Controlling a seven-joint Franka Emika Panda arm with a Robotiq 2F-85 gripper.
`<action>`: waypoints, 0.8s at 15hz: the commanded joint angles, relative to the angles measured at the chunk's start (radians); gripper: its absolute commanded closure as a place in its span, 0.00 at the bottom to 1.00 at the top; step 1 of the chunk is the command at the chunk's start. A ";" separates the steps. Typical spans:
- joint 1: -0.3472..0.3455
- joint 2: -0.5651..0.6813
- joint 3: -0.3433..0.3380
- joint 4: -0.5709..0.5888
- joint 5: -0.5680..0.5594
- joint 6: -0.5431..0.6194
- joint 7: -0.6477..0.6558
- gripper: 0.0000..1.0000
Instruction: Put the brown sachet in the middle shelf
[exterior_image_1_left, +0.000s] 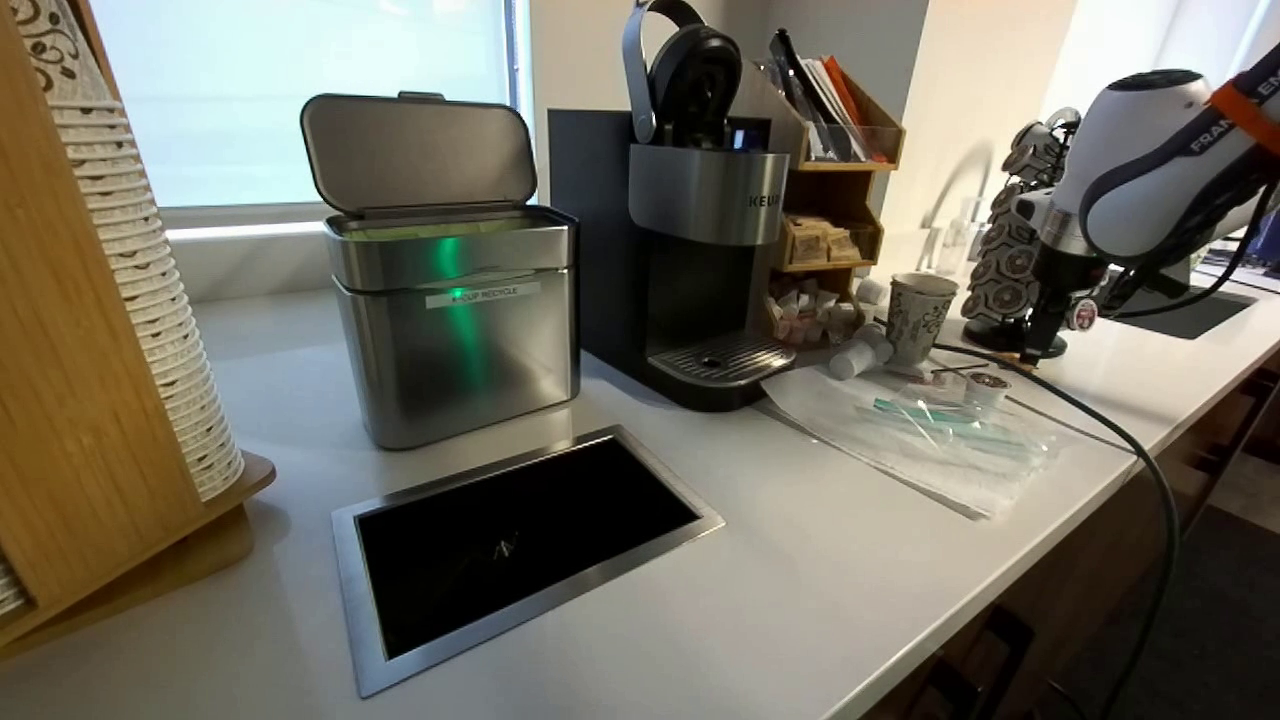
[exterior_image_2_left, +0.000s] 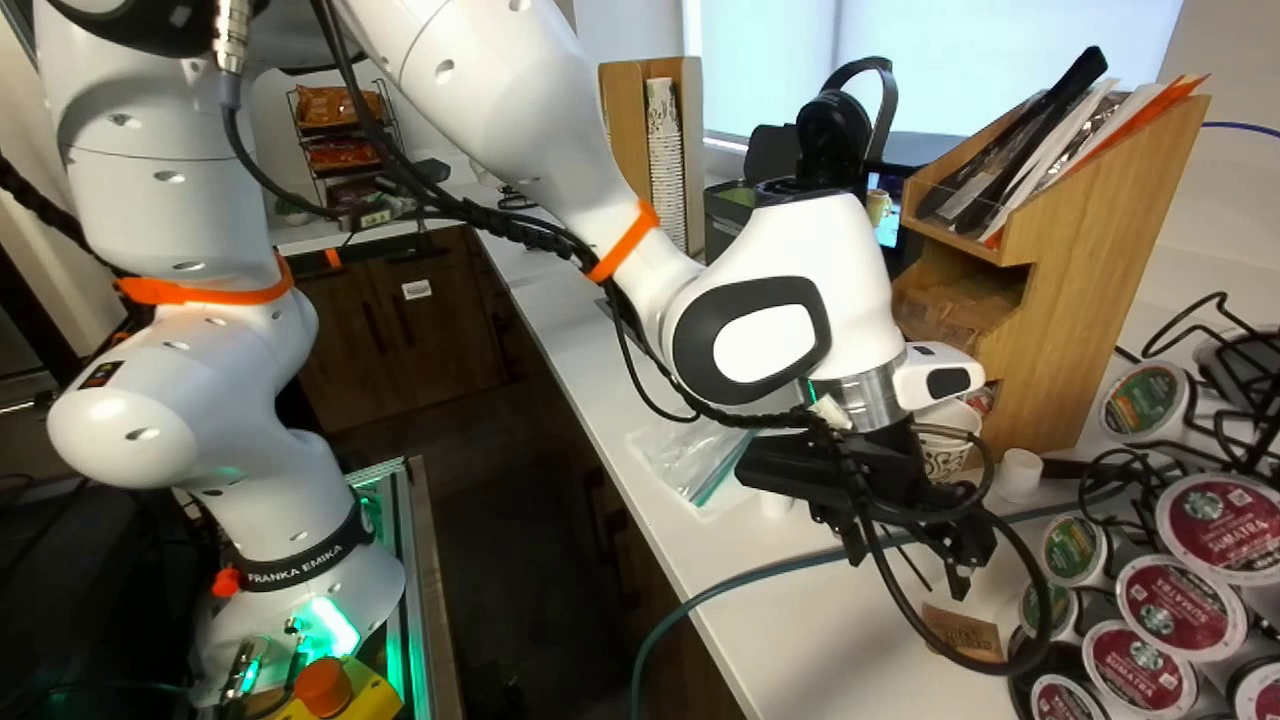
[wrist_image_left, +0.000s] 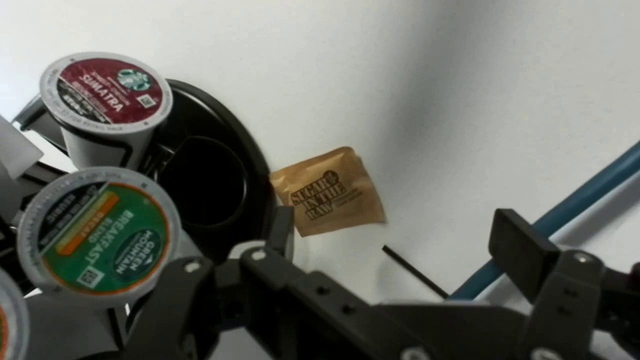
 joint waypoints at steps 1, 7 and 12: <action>0.004 0.056 -0.012 0.032 0.005 0.045 0.085 0.02; 0.036 0.133 -0.067 0.094 -0.026 0.055 0.253 0.31; 0.050 0.176 -0.075 0.130 -0.020 0.055 0.289 0.36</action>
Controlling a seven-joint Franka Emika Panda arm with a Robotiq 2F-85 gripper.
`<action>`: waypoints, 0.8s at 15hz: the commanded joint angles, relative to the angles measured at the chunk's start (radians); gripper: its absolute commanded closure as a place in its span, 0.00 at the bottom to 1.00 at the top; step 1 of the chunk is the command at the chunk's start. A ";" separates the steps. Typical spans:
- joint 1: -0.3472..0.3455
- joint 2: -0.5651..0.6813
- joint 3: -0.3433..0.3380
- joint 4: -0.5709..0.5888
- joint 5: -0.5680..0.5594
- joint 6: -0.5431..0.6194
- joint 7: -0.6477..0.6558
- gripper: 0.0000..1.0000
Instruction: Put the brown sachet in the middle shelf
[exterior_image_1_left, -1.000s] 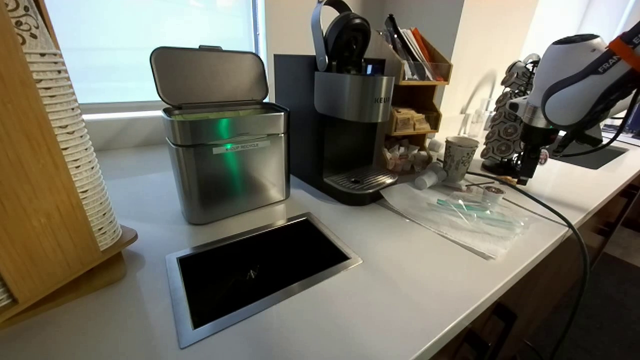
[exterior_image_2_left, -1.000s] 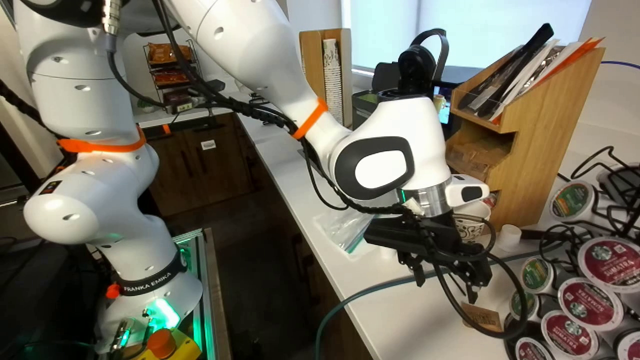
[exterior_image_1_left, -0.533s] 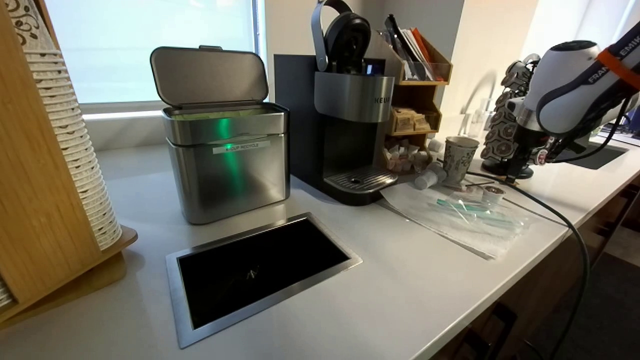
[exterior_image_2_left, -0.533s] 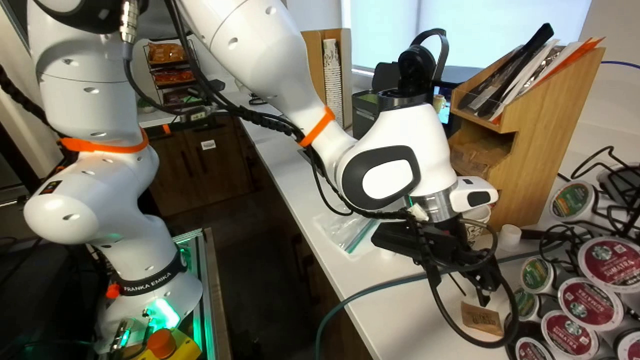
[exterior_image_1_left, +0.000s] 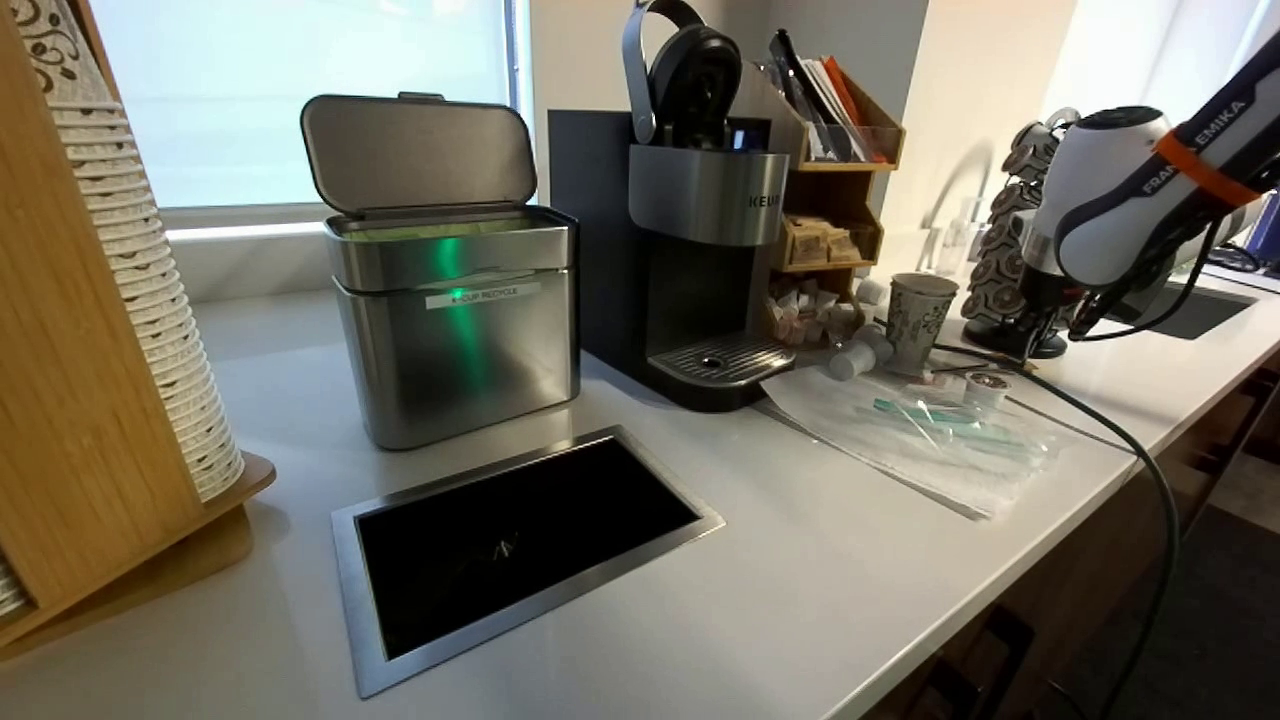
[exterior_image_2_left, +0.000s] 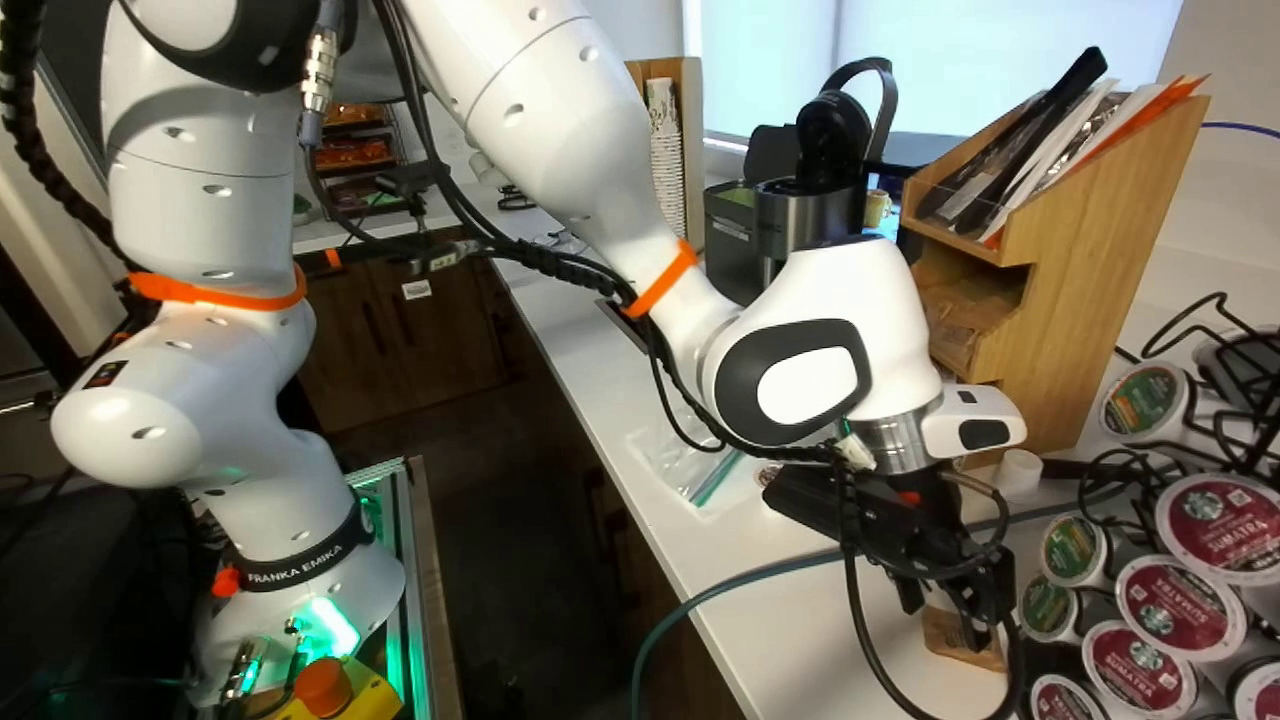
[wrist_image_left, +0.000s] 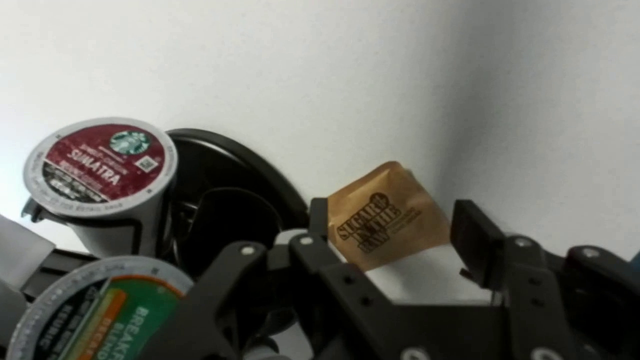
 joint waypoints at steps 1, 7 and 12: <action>0.023 0.043 -0.018 0.031 -0.018 0.023 0.046 0.34; 0.024 0.061 -0.014 0.051 -0.010 0.020 0.047 0.33; 0.025 0.073 -0.014 0.065 -0.009 0.009 0.050 0.63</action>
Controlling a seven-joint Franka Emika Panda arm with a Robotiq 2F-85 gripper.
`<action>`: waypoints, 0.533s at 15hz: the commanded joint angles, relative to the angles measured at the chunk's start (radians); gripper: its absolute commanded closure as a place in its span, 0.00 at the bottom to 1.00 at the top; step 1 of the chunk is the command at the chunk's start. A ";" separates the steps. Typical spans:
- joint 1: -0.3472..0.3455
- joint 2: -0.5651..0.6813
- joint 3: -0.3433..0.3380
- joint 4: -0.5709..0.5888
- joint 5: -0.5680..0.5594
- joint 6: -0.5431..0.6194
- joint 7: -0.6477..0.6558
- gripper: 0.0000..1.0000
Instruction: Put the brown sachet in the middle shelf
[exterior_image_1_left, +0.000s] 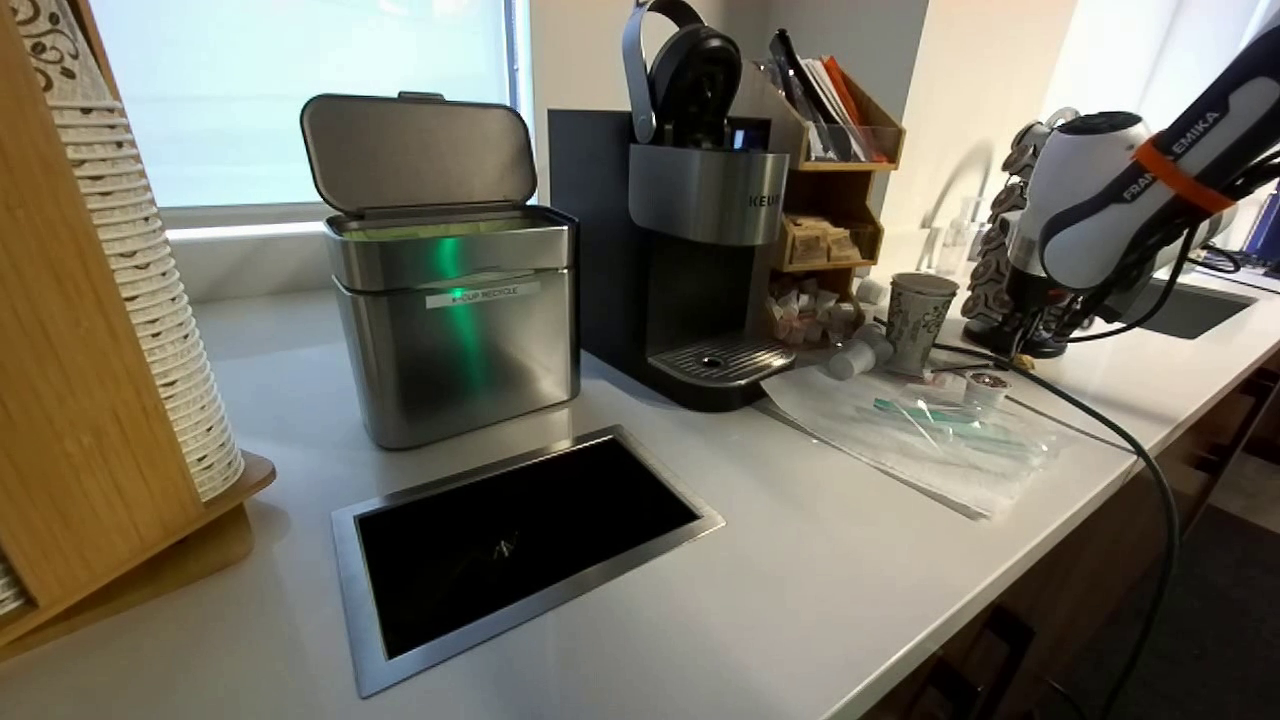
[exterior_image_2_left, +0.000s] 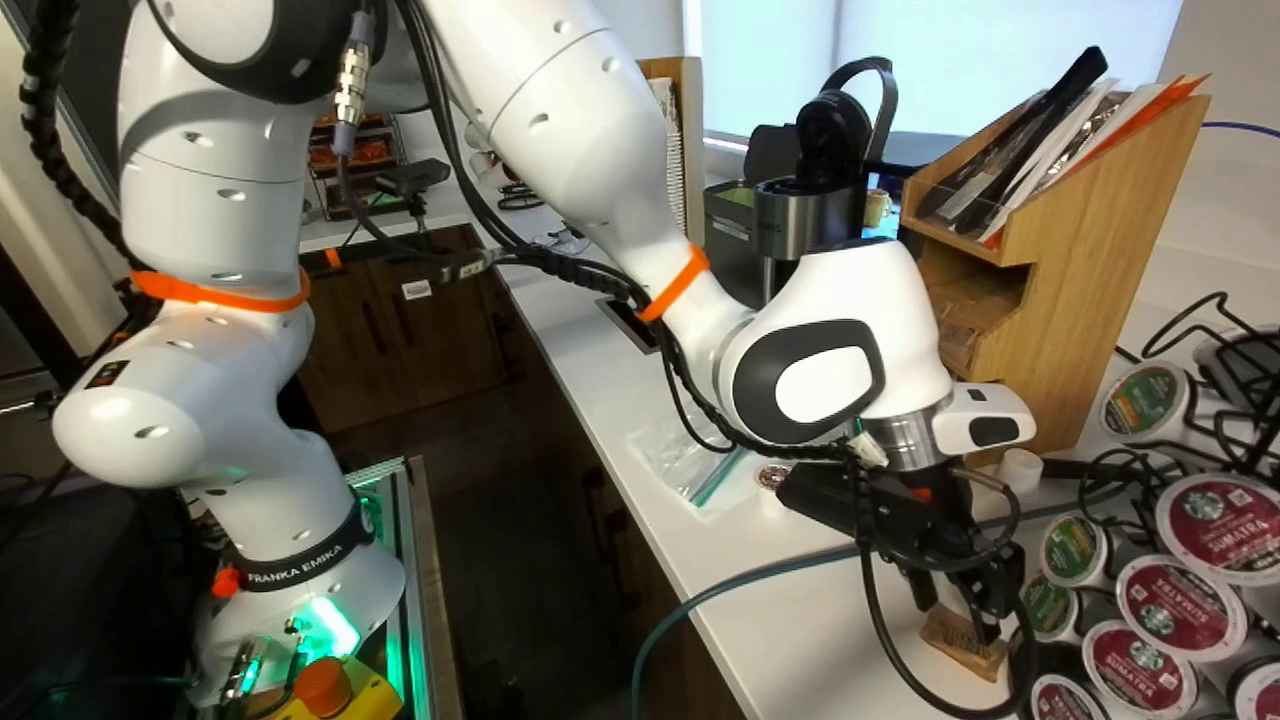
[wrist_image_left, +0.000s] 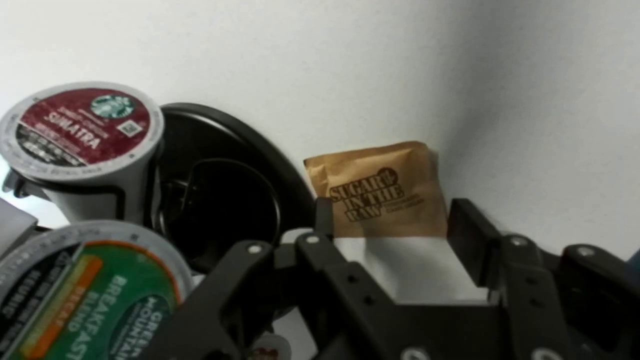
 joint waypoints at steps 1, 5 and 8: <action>0.013 0.036 -0.014 0.023 -0.010 0.009 0.028 0.70; 0.021 0.044 -0.019 0.030 -0.013 0.008 0.039 0.99; 0.025 0.049 -0.023 0.033 -0.010 0.002 0.051 1.00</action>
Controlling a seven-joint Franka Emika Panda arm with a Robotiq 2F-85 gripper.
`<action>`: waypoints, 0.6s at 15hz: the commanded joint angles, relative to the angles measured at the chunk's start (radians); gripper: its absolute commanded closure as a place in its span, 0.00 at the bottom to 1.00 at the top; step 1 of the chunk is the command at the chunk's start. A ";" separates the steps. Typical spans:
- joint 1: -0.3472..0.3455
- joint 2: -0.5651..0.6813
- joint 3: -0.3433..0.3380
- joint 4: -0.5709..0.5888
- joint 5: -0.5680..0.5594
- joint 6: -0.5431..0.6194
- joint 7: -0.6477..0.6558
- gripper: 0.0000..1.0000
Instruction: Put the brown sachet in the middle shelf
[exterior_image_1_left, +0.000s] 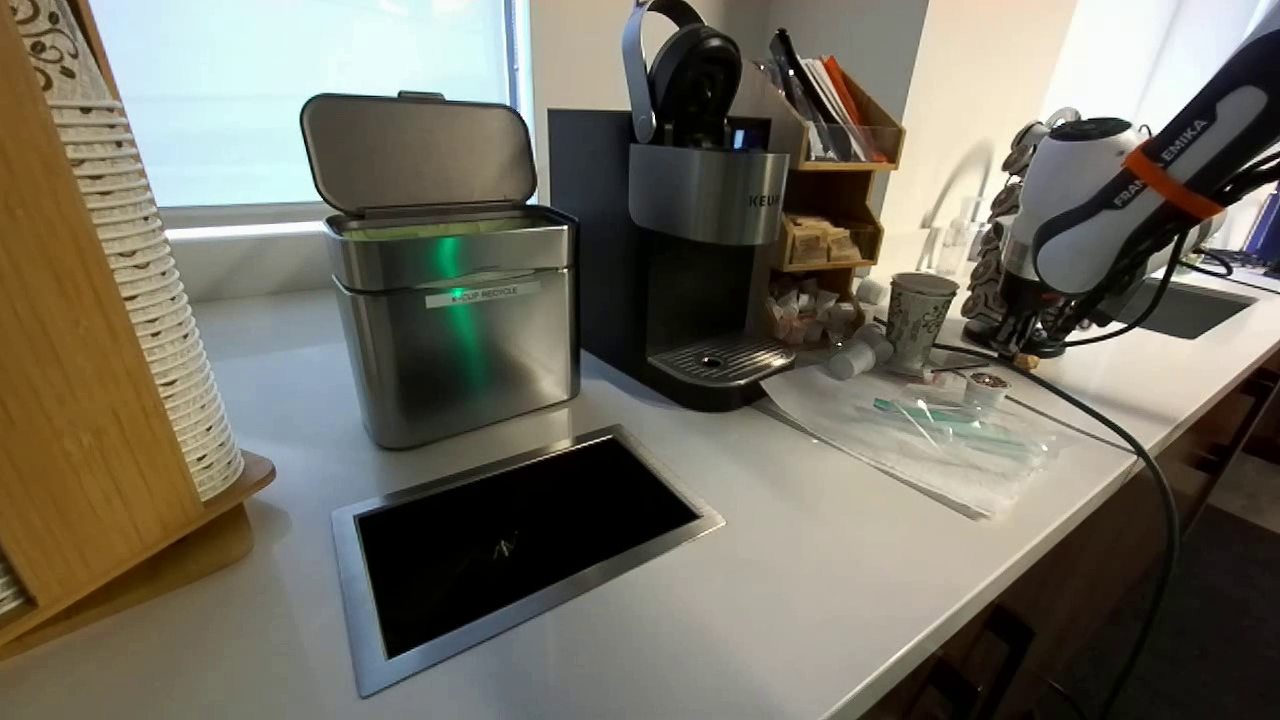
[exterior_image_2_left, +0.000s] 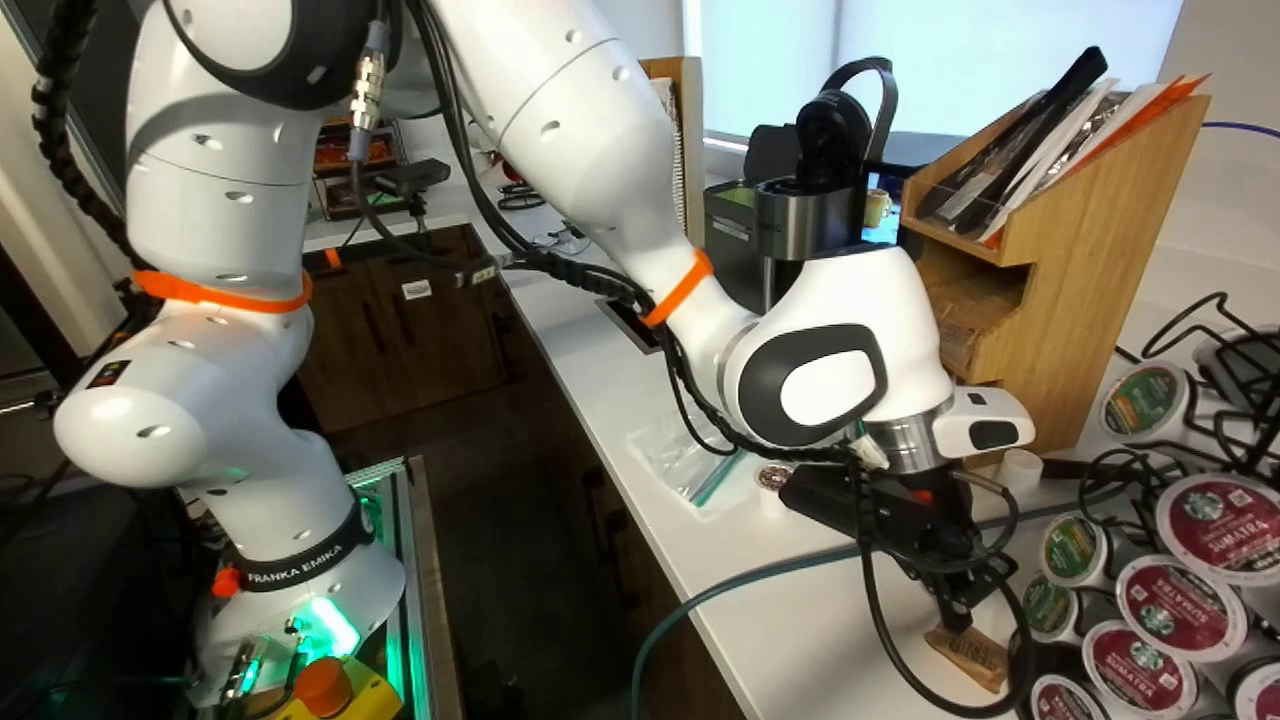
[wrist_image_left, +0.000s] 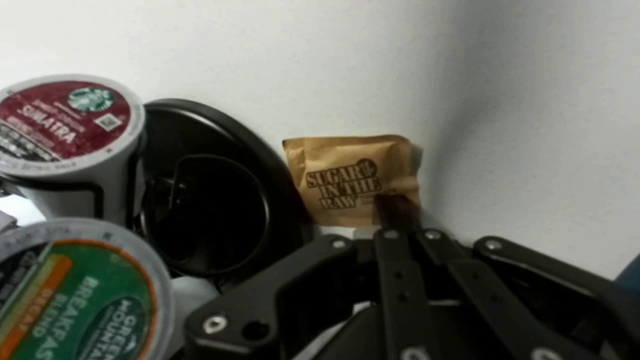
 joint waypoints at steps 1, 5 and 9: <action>0.018 0.025 -0.023 0.016 -0.012 0.001 0.039 1.00; 0.059 -0.025 -0.065 -0.021 -0.043 0.002 0.093 1.00; 0.057 -0.044 -0.056 -0.030 -0.024 -0.005 0.085 0.73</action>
